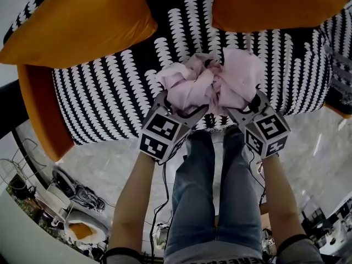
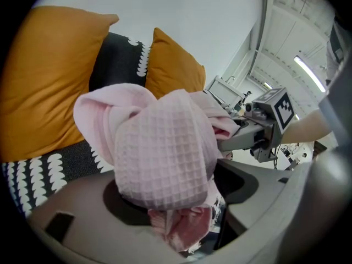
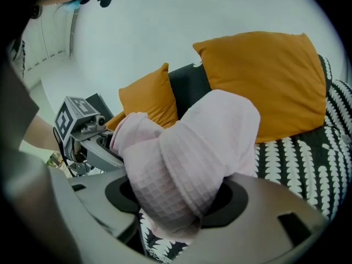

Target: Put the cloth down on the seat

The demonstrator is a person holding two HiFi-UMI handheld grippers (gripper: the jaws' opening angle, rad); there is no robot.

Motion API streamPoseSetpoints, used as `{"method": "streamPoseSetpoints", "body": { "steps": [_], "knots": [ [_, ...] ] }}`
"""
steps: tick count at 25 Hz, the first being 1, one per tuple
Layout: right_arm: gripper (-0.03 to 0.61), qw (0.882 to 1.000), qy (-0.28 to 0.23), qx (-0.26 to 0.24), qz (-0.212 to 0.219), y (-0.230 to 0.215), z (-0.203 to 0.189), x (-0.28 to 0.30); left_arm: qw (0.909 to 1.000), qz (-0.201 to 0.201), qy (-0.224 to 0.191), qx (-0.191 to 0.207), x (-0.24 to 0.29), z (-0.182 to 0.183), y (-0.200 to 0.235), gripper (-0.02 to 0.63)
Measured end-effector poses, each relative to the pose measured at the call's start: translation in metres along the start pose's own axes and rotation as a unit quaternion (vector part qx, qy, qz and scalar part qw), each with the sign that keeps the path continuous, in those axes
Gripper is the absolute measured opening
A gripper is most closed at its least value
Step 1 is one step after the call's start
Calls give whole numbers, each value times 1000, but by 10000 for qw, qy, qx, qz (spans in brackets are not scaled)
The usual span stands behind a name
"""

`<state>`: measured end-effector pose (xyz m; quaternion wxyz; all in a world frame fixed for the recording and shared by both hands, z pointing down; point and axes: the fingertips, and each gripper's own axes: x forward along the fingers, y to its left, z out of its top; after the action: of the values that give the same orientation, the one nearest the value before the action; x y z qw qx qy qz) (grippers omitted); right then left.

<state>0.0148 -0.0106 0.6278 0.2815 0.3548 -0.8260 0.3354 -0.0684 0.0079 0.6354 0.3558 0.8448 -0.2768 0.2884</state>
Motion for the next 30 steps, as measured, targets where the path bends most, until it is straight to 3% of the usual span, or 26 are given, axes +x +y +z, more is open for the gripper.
{"method": "streamPoseSetpoints", "body": {
  "steps": [10, 17, 26, 28, 30],
  "knots": [
    [265, 9999, 119, -17, -123, -8, -13, 3, 9992, 384, 85, -82, -4, -18, 17, 341],
    [265, 9995, -15, 49, -315, -22, 0, -7, 9946, 1025, 28, -182, -21, -19, 40, 176],
    [222, 9984, -62, -269, -485, -20, 7, -19, 9882, 1506, -206, -180, -33, -16, 46, 114],
    [218, 9977, -71, -336, -590, -21, 7, -22, 9848, 1713, -261, -144, -39, -15, 51, 59],
    [218, 9972, -108, -319, -661, -24, 9, -29, 9830, 1795, -320, -227, -45, -15, 52, 49]
  ]
}}
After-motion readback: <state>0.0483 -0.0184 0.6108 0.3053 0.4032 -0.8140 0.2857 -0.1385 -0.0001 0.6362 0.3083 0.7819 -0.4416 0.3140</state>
